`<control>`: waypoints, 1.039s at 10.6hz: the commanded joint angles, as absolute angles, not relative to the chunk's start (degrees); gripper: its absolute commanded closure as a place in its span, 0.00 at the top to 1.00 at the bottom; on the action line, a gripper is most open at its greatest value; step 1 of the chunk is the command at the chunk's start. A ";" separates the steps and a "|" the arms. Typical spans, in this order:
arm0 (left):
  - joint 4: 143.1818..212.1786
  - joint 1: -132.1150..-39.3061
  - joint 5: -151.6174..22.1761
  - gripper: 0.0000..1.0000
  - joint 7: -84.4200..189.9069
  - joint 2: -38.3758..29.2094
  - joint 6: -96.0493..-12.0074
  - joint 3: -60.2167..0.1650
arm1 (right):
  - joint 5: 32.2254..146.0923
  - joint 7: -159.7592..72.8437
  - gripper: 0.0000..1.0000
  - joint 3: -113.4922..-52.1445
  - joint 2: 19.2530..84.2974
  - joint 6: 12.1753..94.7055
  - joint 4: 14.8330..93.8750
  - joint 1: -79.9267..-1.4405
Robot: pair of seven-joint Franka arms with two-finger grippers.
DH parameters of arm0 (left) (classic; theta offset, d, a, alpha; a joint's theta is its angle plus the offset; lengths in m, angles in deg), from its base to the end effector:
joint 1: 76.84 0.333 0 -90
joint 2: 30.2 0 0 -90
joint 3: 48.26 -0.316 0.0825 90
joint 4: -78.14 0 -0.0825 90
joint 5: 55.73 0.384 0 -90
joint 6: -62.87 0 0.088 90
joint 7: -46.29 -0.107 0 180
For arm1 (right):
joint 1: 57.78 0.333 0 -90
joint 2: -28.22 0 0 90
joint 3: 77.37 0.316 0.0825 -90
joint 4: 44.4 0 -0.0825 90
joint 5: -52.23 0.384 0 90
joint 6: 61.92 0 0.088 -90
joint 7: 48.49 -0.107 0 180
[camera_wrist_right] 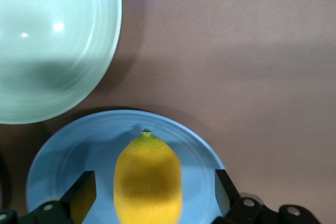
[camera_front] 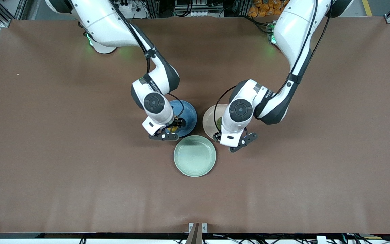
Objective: Place lemon and lettuce in plates
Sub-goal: 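Open both grippers, releasing the lemon and lettuce onto the plates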
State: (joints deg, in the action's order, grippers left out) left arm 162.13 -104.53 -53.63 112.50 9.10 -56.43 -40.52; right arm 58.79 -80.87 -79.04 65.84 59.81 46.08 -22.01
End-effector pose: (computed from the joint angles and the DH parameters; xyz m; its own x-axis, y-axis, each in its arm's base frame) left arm 0.5897 -0.3970 0.2739 0.8516 0.5187 -0.0757 0.5176 -0.8549 -0.0362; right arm 0.5646 0.3916 0.2451 0.9906 -0.0302 -0.1336 -0.0306 -0.9995 -0.0008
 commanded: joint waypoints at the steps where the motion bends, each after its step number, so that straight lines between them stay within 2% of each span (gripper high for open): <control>1: 161.90 -104.52 -50.13 1.00 113.00 5.14 -53.24 -41.85 | 62.05 -74.45 1.00 -81.22 64.53 50.00 40.34 -23.76; 5: 161.99 -102.16 -43.51 1.00 106.96 -0.49 -49.02 -42.55 | 60.23 -59.78 1.00 -82.73 59.26 47.25 40.94 -31.13; 8: 161.99 -97.59 -44.04 1.00 95.64 -4.26 -46.91 -42.55 | 54.16 -50.26 1.00 -82.82 55.66 45.22 43.47 -37.02; 11: 161.99 -94.60 -45.18 1.00 89.37 -7.61 -43.58 -42.20 | 53.98 -47.98 1.00 -86.50 52.49 45.22 45.42 -40.10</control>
